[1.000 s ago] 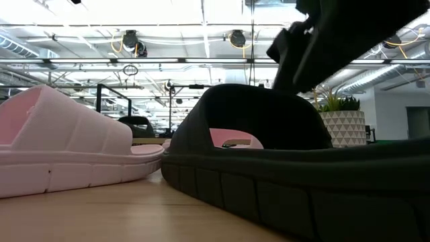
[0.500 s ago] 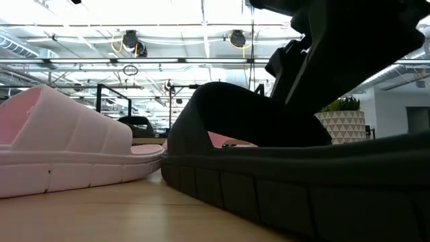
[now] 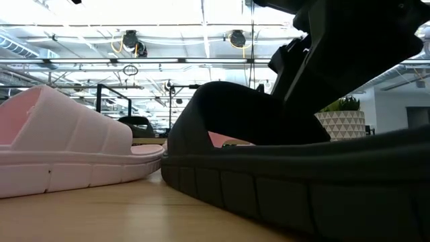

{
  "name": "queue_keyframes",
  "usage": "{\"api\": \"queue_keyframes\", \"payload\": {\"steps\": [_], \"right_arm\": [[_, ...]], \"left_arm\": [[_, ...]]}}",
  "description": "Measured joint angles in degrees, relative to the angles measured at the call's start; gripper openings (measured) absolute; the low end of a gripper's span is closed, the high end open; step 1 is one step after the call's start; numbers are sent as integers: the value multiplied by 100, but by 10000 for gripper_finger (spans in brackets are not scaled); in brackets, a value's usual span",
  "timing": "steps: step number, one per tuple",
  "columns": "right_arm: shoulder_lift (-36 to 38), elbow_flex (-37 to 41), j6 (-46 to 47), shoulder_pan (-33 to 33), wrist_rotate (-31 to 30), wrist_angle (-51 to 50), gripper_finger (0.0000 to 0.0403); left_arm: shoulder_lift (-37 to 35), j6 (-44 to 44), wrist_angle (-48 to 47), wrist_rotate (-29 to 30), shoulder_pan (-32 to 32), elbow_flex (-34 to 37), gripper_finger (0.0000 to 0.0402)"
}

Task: Pick and place slides into the shelf
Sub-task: Put the black slipper on the shelf

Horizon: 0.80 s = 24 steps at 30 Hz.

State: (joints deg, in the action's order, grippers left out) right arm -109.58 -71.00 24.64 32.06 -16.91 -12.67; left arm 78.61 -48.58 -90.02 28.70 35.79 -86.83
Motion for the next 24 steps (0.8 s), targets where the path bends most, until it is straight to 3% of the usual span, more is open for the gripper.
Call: {"api": "queue_keyframes", "payload": {"steps": [11,24], "right_arm": [[-7,4,24,80,-710,-253,169],[-7,4,957,88,-663,-215,48]], "left_arm": [[0,46,2,134,-1,0,246],[2,46,0,137,0,0,246]]}}
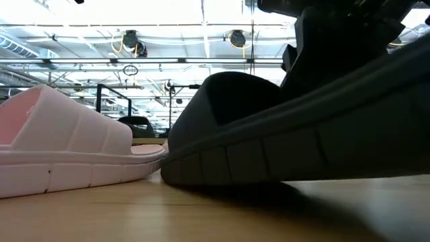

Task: Pick and place slides into the shelf
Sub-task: Put the black slipper on the shelf

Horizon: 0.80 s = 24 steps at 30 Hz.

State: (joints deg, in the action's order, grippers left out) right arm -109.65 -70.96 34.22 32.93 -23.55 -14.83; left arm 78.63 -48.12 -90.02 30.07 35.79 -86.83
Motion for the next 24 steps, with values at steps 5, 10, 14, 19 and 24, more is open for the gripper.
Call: {"api": "queue_keyframes", "payload": {"steps": [5,10,14,19,24], "right_arm": [[15,-21,470,27,369,-22,7],[123,-311,702,114,381,-327,4],[341,-871,908,206,508,-1017,3],[561,-1703,1239,326,464,-1874,2],[693,-2826,1323,342,-333,-2906,1]], "left_arm": [[0,42,0,2,0,0,246],[0,96,0,56,0,0,246],[0,102,0,80,-2,2,246],[0,103,0,83,0,2,246],[0,103,1,106,-1,2,246]]}}
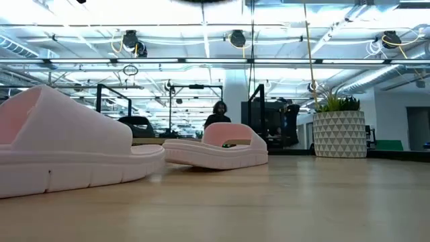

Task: Pick and place slides into the shelf
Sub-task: Put the black slipper on the shelf

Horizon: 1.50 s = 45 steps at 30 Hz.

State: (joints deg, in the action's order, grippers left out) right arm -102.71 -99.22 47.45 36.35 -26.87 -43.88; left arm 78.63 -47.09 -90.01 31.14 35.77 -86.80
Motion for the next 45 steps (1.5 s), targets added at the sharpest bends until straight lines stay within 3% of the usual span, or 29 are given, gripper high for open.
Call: {"api": "queue_keyframes", "payload": {"steps": [4,8,13,19,26,29,37,45], "right_arm": [[-3,-865,-539,-277,-1240,-549,1],[2,-1446,-1782,-779,-2407,-475,1],[2,-1662,-3482,-1787,-3098,257,0],[-50,-1666,-4304,-3038,-2991,1526,0],[-267,-1664,-3874,-4038,-2373,1882,0],[-565,-1672,-3844,-4277,-1972,2334,0],[-1367,-1664,-3844,-4718,-1939,3036,0],[-1892,-1664,-3626,-4883,-1940,2701,0]], "left_arm": [[0,-17,1,2,2,0,246],[0,-142,-1,4,1,0,246],[0,-419,-1,5,2,0,246],[0,-943,1,83,-3,0,246],[0,-1132,0,134,-53,0,246],[-2,-1011,1,193,-175,0,246],[-4,-560,-1,256,-537,0,246],[-4,15,1,515,-900,0,246]]}}
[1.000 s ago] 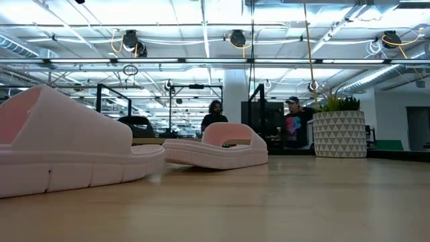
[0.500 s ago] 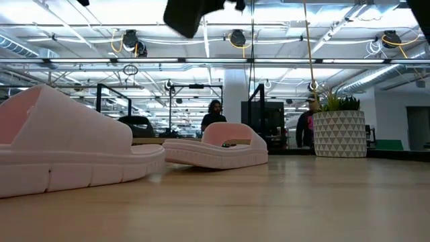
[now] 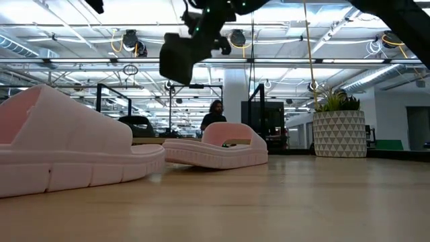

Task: Pick and place slides into the shelf
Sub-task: Put the black slipper on the shelf

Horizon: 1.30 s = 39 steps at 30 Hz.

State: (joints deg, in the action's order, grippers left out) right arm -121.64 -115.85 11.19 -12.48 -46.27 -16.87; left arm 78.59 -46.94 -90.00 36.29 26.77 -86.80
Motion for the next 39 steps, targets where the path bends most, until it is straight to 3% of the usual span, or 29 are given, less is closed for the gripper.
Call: {"api": "queue_keyframes", "payload": {"steps": [5,12,21,29,32,39], "right_arm": [[-49,0,312,-8,-1,-321,0],[45,4,625,-17,3,-450,0],[43,0,616,-1,-8,-432,0],[1,0,412,18,88,50,0],[-18,0,396,23,316,218,0],[-14,0,323,-23,368,213,0]], "left_arm": [[0,331,0,544,-374,0,246],[0,988,-2,1811,-1279,0,246],[-4,689,-4,1808,-2593,0,246],[-106,1562,170,3020,-3416,0,246],[-128,1989,662,3005,-3703,0,246],[-116,3481,1999,2332,-3956,0,246]]}}
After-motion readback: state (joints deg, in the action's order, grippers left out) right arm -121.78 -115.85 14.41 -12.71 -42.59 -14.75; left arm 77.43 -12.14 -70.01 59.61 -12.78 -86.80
